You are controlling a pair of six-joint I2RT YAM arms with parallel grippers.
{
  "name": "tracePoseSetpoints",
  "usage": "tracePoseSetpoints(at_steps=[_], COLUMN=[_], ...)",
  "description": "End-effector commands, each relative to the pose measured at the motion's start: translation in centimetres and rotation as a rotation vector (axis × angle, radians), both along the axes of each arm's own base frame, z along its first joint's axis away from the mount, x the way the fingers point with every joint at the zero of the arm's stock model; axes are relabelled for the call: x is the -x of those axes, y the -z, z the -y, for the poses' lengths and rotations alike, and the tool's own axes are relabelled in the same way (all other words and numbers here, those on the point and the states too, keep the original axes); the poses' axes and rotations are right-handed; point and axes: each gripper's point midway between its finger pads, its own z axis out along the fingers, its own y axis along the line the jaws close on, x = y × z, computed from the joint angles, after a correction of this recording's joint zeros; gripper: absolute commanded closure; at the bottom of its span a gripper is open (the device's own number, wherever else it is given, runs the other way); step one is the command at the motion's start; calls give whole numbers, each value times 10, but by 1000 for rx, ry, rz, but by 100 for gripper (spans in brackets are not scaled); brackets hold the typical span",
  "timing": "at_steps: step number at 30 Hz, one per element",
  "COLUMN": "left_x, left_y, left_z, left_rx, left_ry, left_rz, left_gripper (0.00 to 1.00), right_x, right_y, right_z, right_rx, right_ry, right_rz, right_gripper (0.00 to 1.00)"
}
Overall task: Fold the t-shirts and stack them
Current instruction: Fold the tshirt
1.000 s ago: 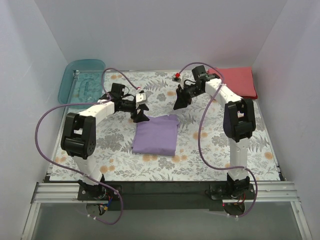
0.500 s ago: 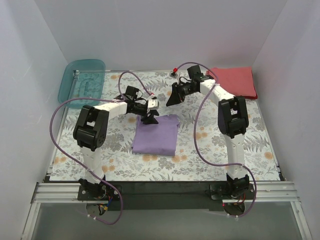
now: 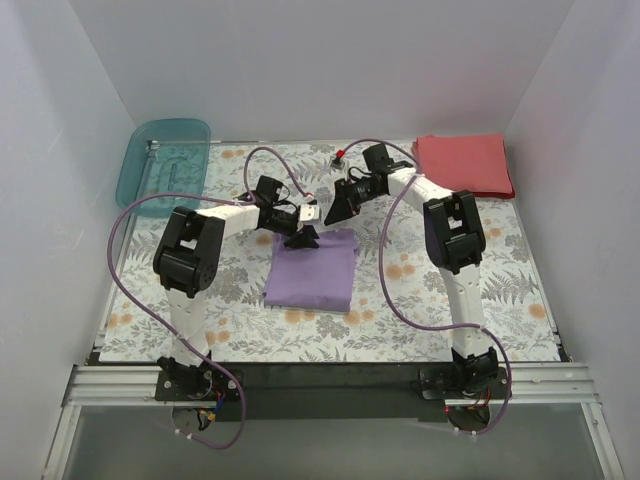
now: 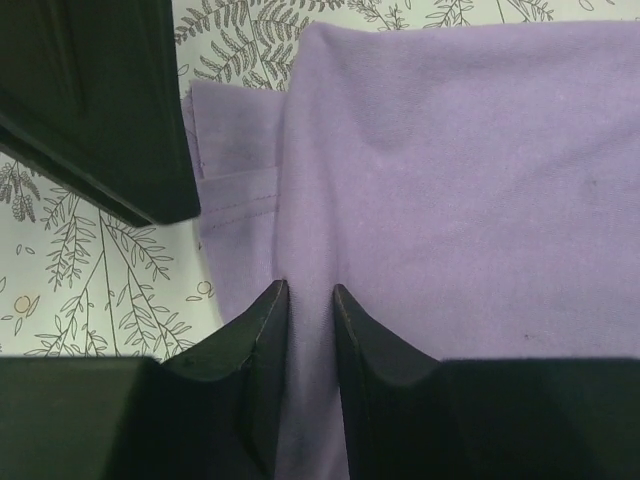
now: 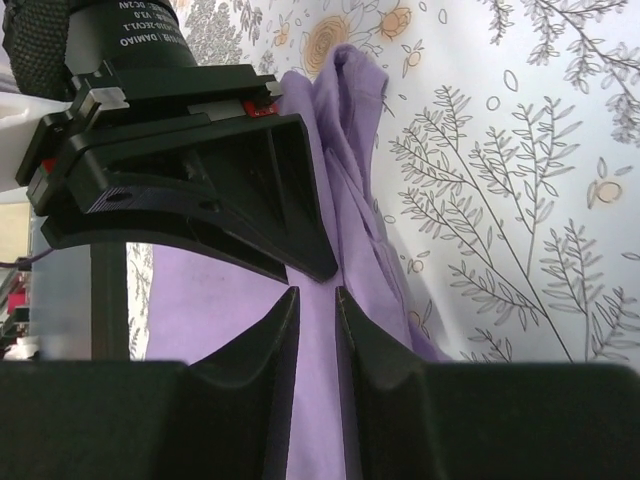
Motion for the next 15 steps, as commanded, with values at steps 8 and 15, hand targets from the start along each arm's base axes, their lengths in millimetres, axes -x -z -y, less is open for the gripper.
tracePoseSetpoints(at_steps=[8, 15], left_x=[26, 30], left_y=[-42, -56], left_z=[-4, -8], left_rx=[52, 79], left_ry=[68, 76], left_rz=[204, 349], left_gripper=[100, 100], right_x=[24, 22], right_y=[36, 39], right_z=[-24, -27], right_rx=[-41, -58], right_ry=[-76, -85], right_rz=[-131, -155], right_gripper=[74, 75])
